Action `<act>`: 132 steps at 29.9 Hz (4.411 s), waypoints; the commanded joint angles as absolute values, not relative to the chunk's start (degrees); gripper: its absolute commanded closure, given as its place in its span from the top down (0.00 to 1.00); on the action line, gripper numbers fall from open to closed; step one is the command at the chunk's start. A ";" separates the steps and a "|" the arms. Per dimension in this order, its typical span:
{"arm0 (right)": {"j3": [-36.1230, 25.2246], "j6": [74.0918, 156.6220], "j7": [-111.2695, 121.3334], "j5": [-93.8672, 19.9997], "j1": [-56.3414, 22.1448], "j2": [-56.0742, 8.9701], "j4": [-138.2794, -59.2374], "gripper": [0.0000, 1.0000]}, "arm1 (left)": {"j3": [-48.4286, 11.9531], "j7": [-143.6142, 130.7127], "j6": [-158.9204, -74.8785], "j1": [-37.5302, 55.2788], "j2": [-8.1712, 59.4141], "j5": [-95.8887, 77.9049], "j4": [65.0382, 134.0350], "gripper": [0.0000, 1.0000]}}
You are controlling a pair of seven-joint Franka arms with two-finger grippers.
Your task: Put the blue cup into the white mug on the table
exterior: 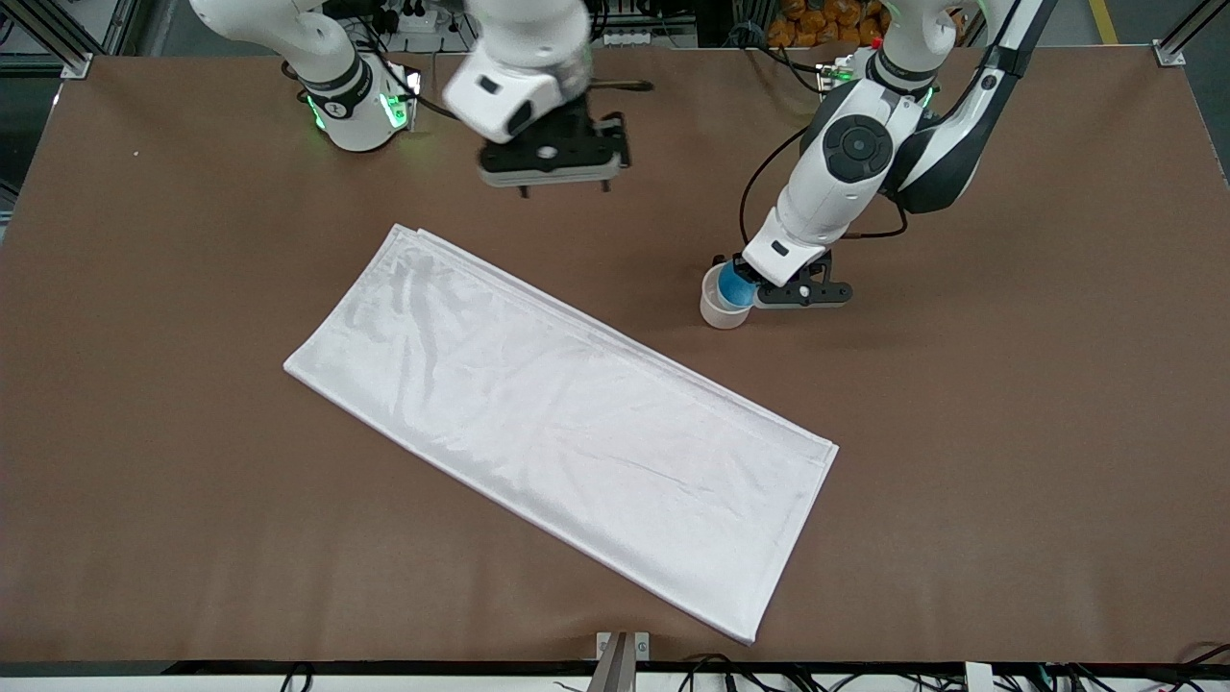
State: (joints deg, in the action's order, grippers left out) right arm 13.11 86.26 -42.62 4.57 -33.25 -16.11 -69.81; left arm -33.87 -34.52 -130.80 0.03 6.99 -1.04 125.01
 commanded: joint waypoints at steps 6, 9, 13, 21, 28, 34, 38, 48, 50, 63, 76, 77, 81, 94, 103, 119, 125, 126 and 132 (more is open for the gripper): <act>12.49 82.27 -29.90 3.43 -23.47 -6.16 -78.74 1.00 | -34.19 -35.24 -129.47 0.53 9.84 -1.41 125.42 0.00; 9.50 81.30 -23.75 3.43 -22.41 -3.70 -81.20 1.00 | -34.19 -34.98 -129.20 0.53 10.46 -1.41 125.16 0.15; 5.81 81.21 -17.41 3.43 -20.75 -1.67 -83.06 1.00 | -34.19 -34.19 -128.85 0.18 11.07 -1.32 124.11 1.00; 2.81 81.74 -11.53 3.43 -14.87 -1.58 -83.06 1.00 | -33.49 -31.30 -122.18 -5.26 10.46 2.89 115.76 1.00; 2.46 83.40 -2.91 2.02 -9.06 -1.76 -83.23 1.00 | -33.49 -26.02 -120.85 -9.58 10.37 3.78 111.80 1.00; 2.37 85.52 2.54 0.88 -5.37 -1.58 -83.50 1.00 | -33.40 -25.14 -120.85 -11.51 10.90 3.78 109.87 1.00; 2.37 86.57 3.16 0.79 -4.13 -1.32 -84.55 1.00 | -33.40 -21.11 -120.85 -13.27 10.46 3.78 109.86 1.00; 2.20 92.81 7.91 0.70 -1.49 3.34 -92.81 1.00 | -18.40 -7.74 -116.72 -4.41 6.69 2.99 110.04 1.00; 2.02 92.72 8.08 0.70 -1.41 3.43 -92.90 1.00 | -16.09 -6.25 -116.37 -3.60 5.54 2.73 110.04 1.00; 1.23 92.29 8.17 0.61 -1.41 2.64 -92.37 1.00 | -8.71 -4.04 -103.55 -0.36 -4.04 0.26 106.45 1.00; 1.14 91.49 8.00 0.53 -0.18 2.29 -89.74 1.00 | -7.47 -3.34 -97.91 0.00 -4.04 0.44 97.82 1.00; 1.14 91.49 8.00 0.53 -0.09 2.29 -89.74 1.00 | -7.12 -2.90 -97.82 0.00 -4.13 0.27 97.65 1.00; 1.14 91.49 8.00 0.53 -0.09 2.20 -89.56 1.00 | -6.68 -1.58 -96.15 0.09 -3.87 -1.13 95.28 1.00; 1.23 91.49 8.35 0.62 -0.09 2.11 -89.56 1.00 | -3.60 0.70 -92.11 0.26 -4.13 -3.16 92.99 1.00; 1.23 91.84 9.58 0.62 -0.61 1.76 -89.65 1.00 | -3.78 0.62 -92.20 0.44 -3.16 -2.99 92.90 1.00; 1.41 91.58 9.23 0.18 -0.09 1.67 -89.56 1.00 | -4.04 0.09 -92.29 1.32 0.09 -1.15 90.26 1.00; 1.58 91.14 7.57 -0.17 -0.17 1.58 -89.65 1.00 | -4.39 -1.05 -92.29 1.76 0.00 1.31 90.26 1.00; 1.67 90.88 7.12 -0.35 -0.18 1.58 -89.65 1.00 | -4.39 -1.58 -92.29 1.84 0.00 1.93 90.26 1.00; 1.58 89.91 5.89 -3.15 -0.18 1.67 -89.56 1.00 | -4.39 -2.81 -92.64 1.76 0.00 3.78 90.26 1.00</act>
State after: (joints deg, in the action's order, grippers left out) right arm 1.09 90.91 7.34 -0.10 -0.87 1.48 -89.74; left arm -4.45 -1.37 -93.46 1.27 -0.43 1.64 91.60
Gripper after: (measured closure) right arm 0.000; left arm 0.000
